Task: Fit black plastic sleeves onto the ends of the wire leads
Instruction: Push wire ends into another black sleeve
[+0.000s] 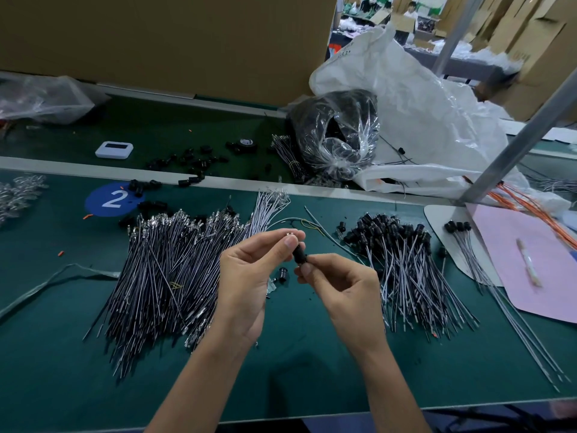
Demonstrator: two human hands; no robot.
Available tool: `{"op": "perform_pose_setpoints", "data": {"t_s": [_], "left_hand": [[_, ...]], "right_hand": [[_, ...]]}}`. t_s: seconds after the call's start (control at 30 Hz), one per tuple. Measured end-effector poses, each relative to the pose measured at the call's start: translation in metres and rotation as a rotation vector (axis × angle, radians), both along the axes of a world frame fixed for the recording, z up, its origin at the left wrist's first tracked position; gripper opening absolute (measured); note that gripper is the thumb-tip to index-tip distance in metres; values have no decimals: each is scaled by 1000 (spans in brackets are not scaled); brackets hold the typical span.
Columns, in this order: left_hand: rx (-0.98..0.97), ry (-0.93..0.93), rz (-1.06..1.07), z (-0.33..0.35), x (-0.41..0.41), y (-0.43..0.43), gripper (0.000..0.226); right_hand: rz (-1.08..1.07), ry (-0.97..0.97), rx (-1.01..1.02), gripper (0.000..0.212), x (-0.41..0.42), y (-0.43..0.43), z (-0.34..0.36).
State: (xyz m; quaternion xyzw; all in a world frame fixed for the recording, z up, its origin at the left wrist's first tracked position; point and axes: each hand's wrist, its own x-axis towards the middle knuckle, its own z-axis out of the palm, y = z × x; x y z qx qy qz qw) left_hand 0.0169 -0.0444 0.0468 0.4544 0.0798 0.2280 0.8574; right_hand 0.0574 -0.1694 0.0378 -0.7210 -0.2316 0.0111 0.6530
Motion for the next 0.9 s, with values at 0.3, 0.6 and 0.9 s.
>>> {"op": "perform_pose_setpoints", "data": {"t_s": [0.3,0.6,0.9], "left_hand": [[108,-13,156,-5,-1,-9,12],[78,-100,-79,-7,-3,-8,31],[124,-122,-13,-9,-9,-20,35]], "right_hand": [[44,23,51,17,-2,5,-2],[11,-3,100,10,1,4,1],[64,-48,112,11,-4,4,-3]]}}
